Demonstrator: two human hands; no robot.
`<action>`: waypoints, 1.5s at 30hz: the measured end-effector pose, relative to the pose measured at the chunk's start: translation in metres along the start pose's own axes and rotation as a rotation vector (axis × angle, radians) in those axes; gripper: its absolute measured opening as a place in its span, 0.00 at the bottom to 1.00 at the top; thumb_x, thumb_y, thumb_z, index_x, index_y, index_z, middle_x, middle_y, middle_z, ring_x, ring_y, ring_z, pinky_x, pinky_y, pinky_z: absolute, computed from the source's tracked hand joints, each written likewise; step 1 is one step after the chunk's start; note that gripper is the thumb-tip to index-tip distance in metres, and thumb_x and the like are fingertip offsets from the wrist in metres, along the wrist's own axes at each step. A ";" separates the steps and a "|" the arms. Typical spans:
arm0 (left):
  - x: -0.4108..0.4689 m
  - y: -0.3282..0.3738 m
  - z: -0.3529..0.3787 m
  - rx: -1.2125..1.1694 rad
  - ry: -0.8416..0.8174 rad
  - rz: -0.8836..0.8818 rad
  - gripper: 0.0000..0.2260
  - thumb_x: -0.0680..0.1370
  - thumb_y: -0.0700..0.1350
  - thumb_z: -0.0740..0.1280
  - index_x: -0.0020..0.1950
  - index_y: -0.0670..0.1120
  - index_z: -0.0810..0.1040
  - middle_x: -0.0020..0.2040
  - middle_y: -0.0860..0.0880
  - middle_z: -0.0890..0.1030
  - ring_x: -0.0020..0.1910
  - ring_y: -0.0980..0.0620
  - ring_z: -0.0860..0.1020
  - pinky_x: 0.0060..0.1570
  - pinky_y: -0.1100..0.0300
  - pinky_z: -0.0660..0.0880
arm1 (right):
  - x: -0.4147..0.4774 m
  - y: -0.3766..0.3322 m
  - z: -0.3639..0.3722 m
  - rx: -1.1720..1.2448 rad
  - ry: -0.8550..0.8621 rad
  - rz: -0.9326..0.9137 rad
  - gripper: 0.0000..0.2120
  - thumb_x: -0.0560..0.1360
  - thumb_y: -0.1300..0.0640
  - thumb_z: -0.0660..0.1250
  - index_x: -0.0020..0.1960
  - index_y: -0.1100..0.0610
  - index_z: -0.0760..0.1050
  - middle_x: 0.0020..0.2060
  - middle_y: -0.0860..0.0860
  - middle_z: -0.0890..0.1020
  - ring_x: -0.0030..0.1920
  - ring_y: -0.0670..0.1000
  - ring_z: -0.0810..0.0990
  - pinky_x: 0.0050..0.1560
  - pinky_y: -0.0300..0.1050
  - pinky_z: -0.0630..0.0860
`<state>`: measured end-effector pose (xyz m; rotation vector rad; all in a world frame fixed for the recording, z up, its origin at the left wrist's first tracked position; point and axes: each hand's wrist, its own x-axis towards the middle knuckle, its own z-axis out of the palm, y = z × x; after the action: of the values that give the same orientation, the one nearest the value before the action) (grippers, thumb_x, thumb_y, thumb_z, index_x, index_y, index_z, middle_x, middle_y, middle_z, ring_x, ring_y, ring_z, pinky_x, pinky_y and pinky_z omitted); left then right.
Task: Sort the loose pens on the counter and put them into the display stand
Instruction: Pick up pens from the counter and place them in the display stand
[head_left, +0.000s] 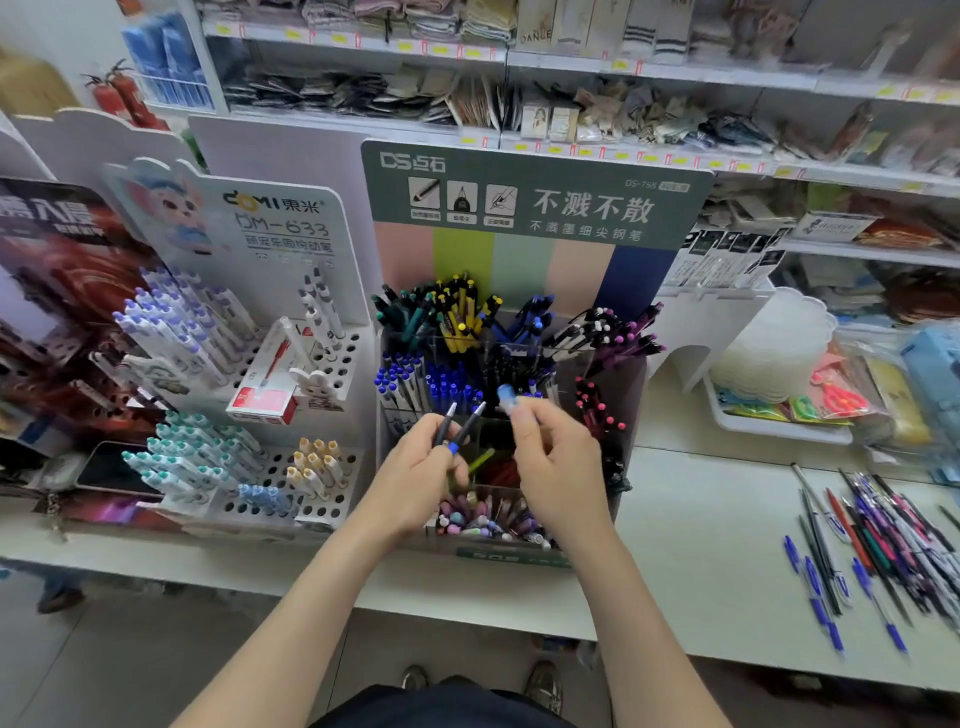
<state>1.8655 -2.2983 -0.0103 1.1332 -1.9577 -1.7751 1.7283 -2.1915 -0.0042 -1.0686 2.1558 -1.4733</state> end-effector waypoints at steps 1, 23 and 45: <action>0.002 -0.006 -0.005 -0.006 0.056 0.000 0.10 0.82 0.35 0.55 0.55 0.45 0.73 0.35 0.47 0.80 0.27 0.54 0.68 0.30 0.57 0.64 | -0.002 0.004 0.006 -0.083 -0.059 0.020 0.11 0.87 0.53 0.60 0.53 0.48 0.82 0.27 0.45 0.74 0.26 0.44 0.70 0.30 0.45 0.67; -0.007 -0.037 -0.071 -0.213 0.230 -0.059 0.14 0.81 0.31 0.57 0.59 0.48 0.72 0.43 0.43 0.86 0.30 0.51 0.71 0.33 0.57 0.67 | -0.002 0.001 0.103 -0.346 -0.082 -0.204 0.11 0.82 0.60 0.69 0.63 0.56 0.84 0.52 0.50 0.88 0.52 0.49 0.85 0.57 0.51 0.82; 0.020 0.019 -0.023 -0.004 0.067 0.252 0.12 0.85 0.36 0.58 0.55 0.52 0.75 0.46 0.49 0.85 0.38 0.51 0.78 0.43 0.53 0.77 | 0.012 -0.038 0.022 0.015 0.341 -0.045 0.13 0.88 0.54 0.61 0.68 0.47 0.79 0.41 0.46 0.80 0.37 0.48 0.81 0.41 0.50 0.81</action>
<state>1.8604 -2.3300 0.0058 0.8868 -1.9588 -1.5890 1.7494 -2.2221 0.0223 -0.9191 2.3515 -1.8006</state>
